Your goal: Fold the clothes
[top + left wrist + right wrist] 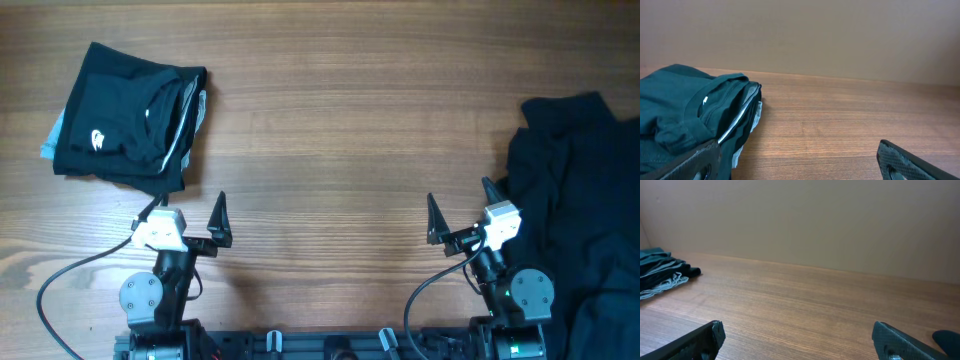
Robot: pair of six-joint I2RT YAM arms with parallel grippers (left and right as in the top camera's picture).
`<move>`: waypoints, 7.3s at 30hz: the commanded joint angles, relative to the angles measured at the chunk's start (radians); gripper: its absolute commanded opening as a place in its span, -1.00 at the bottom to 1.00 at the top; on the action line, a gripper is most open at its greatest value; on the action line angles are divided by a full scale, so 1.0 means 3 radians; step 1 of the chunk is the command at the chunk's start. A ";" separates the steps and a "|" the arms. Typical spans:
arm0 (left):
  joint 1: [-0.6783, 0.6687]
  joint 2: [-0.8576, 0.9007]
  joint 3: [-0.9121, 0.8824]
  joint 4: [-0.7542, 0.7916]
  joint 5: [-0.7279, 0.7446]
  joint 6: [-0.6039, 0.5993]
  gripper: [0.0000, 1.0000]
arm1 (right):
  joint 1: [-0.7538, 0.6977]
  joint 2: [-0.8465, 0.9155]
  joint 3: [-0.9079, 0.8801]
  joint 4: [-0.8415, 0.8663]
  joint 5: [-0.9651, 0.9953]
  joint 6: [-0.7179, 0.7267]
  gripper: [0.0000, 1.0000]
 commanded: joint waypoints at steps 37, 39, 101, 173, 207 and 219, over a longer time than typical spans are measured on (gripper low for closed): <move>-0.0018 -0.0024 -0.0033 0.0014 0.0067 -0.0008 1.00 | -0.0019 -0.0019 -0.0004 0.0020 -0.0055 -0.0029 0.99; -0.0018 -0.0024 -0.0033 0.0014 0.0067 -0.0009 1.00 | -0.0019 -0.0019 -0.0004 0.0027 -0.0052 -0.0005 0.99; -0.0018 0.2965 0.3053 -0.2054 0.0842 -0.0111 1.00 | -0.1367 0.6458 0.4364 -0.2181 0.0207 0.1269 0.49; -0.0365 0.3496 0.3202 -0.2183 0.0566 -0.0373 1.00 | -0.0487 0.6892 0.4669 -0.1651 -0.0437 0.1277 0.01; -0.1450 0.5075 0.3202 -0.1342 0.0565 -0.0537 0.86 | -0.0364 0.6437 0.6686 -0.3772 -0.1019 0.0502 0.52; -0.1914 0.6003 0.3202 -0.0685 0.0509 -0.0710 -0.36 | -0.0365 0.6408 0.6686 -0.3899 -0.1016 0.0504 0.52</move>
